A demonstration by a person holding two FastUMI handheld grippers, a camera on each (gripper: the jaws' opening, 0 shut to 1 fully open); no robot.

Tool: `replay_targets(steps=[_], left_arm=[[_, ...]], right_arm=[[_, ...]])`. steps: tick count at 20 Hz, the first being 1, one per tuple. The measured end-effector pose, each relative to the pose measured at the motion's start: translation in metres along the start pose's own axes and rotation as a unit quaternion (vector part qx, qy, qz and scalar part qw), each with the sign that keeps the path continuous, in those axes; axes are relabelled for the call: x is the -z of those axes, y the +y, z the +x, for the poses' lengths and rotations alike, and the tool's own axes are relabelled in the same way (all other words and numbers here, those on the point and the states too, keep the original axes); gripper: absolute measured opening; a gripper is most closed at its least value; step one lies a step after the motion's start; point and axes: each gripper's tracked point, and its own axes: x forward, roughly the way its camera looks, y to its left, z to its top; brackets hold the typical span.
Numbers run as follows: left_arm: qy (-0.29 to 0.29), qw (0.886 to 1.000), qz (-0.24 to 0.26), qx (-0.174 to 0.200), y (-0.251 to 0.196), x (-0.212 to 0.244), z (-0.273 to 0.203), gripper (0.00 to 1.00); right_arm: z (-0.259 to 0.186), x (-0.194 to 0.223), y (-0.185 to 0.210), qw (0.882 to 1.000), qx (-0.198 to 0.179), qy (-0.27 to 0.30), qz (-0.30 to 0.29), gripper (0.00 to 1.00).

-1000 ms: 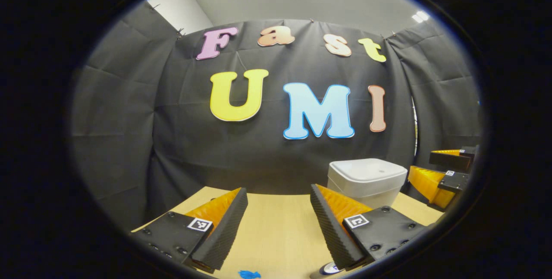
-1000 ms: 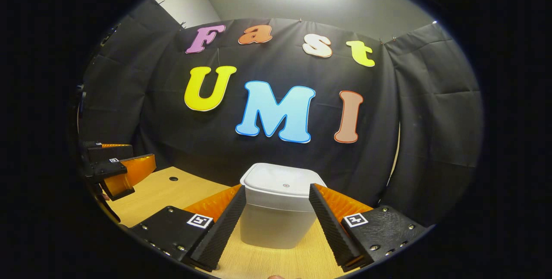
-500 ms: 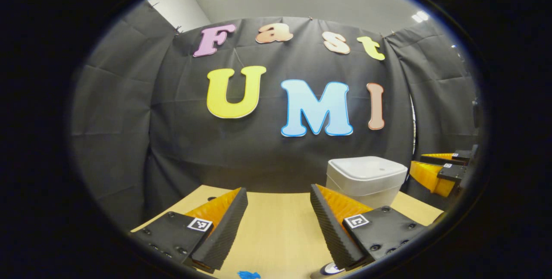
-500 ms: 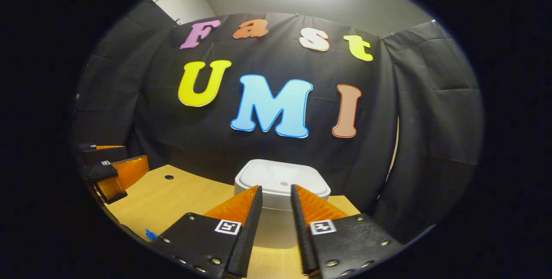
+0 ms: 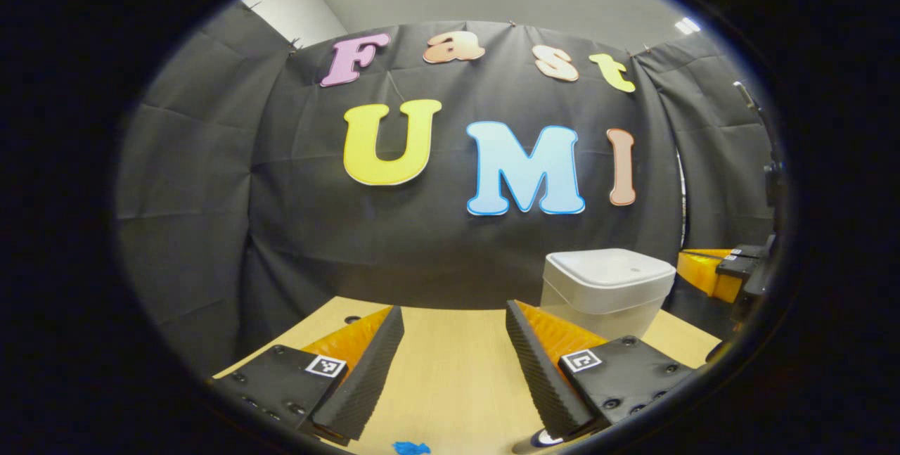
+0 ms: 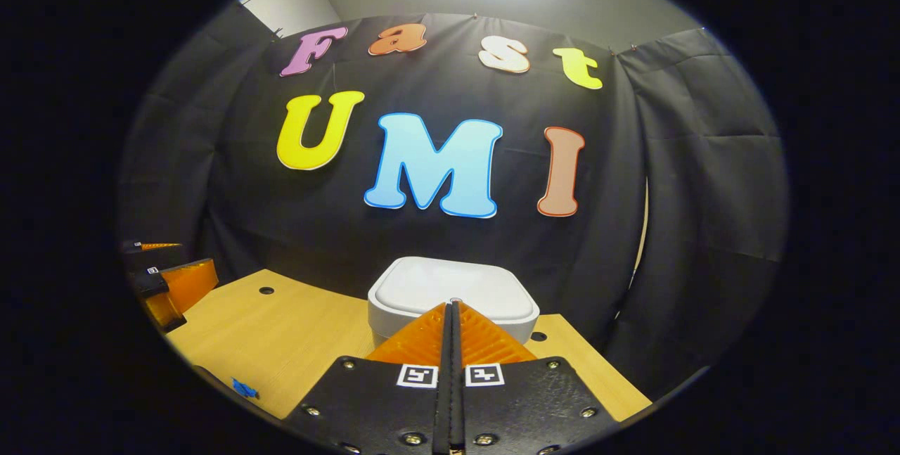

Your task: Press the lid of the desktop garbage bin to open it, pick up the crumpled paper on the desktop and throw it into the bin, then pick up the pop can on the desktop and drop it into the bin, and finally close the garbage bin lid.

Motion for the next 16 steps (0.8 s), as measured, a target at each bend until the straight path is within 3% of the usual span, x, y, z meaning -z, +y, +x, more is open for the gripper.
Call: replay_targets(steps=[4,9,16], left_arm=[[0.003,1.000,0.000,0.004,-0.002,0.001,0.002,0.99],[0.007,1.000,0.000,-0.001,0.003,0.003,0.001,0.95],[0.013,1.000,-0.005,-0.016,0.013,0.008,0.000,0.99]], right_arm=[[0.021,-0.006,-0.006,1.000,0.002,0.000,0.003,0.00],[0.049,0.013,-0.002,0.999,-0.012,0.039,0.007,0.00],[0.062,0.026,-0.005,0.997,-0.016,0.071,0.019,0.00]])
